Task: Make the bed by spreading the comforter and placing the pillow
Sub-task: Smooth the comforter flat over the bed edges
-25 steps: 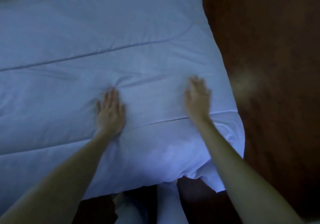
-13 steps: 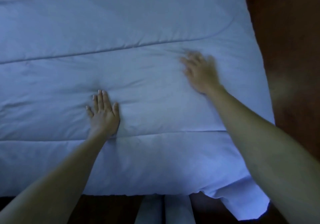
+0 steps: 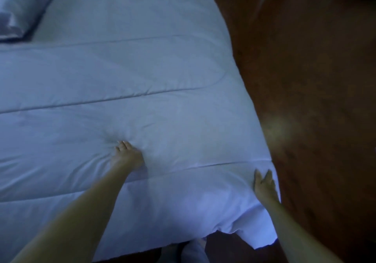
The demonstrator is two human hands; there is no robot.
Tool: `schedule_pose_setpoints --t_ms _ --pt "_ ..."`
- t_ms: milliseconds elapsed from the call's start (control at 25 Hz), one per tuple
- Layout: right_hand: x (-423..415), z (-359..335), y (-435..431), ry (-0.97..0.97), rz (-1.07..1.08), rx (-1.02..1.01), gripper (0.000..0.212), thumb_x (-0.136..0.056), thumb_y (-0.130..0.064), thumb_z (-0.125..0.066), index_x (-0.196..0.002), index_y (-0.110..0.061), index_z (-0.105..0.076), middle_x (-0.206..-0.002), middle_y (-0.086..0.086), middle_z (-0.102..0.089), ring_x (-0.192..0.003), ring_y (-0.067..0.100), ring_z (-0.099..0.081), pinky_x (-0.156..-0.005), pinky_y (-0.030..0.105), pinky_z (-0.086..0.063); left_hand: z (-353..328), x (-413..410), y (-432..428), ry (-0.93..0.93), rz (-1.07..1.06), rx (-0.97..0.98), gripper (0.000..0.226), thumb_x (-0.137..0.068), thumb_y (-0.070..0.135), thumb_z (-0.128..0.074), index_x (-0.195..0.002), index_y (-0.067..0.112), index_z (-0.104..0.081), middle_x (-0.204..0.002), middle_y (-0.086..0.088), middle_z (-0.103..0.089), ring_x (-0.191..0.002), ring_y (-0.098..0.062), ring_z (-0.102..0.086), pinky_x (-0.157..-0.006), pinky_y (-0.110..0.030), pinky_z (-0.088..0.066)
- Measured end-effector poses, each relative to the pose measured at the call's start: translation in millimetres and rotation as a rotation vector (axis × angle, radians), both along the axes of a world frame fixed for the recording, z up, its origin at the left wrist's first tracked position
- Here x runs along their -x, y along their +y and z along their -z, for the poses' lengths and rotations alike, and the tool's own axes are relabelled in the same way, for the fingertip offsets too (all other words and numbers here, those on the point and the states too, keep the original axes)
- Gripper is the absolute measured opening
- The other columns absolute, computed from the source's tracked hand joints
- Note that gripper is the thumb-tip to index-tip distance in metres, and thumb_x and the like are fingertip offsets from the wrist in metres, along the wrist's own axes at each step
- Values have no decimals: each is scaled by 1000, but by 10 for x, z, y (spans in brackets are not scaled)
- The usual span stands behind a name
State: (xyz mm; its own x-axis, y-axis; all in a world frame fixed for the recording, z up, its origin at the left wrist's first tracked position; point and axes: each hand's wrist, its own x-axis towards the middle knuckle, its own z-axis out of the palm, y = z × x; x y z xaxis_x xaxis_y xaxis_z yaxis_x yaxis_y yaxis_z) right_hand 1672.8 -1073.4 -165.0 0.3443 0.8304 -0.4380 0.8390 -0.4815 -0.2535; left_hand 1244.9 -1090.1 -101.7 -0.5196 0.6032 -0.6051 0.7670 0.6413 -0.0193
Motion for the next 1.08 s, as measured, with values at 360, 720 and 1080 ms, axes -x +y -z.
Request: schedule_pose_setpoints --t_ms 360,720,1080 --pt "300 -2183 305 742 -226 -573 23 -95 -5 -53 -108 -14 -69 -111 5 -68 -105 12 -59 -93 22 -42 -1964 -1566 631 -113 638 -612 27 -93 30 -41 -109 27 -62 -117 -9 -65 -107 -34 -61 -88 -37 -50" --pt "-1014 -3734 419 909 -249 -919 26 -95 -8 -49 -98 -17 -73 -102 -4 -73 -97 11 -68 -84 34 -52 -2917 -3004 654 -687 493 -1243 13 -89 31 -54 -96 35 -64 -90 8 -71 -78 -10 -69 -73 -26 -53" --pt "-2312 -3966 913 851 -512 -768 23 -93 -14 -52 -102 -24 -71 -102 -11 -71 -98 5 -65 -84 27 -52 -3194 -4589 892 -890 225 -1403 18 -95 18 -49 -95 33 -61 -87 15 -67 -76 -6 -68 -72 -31 -52"
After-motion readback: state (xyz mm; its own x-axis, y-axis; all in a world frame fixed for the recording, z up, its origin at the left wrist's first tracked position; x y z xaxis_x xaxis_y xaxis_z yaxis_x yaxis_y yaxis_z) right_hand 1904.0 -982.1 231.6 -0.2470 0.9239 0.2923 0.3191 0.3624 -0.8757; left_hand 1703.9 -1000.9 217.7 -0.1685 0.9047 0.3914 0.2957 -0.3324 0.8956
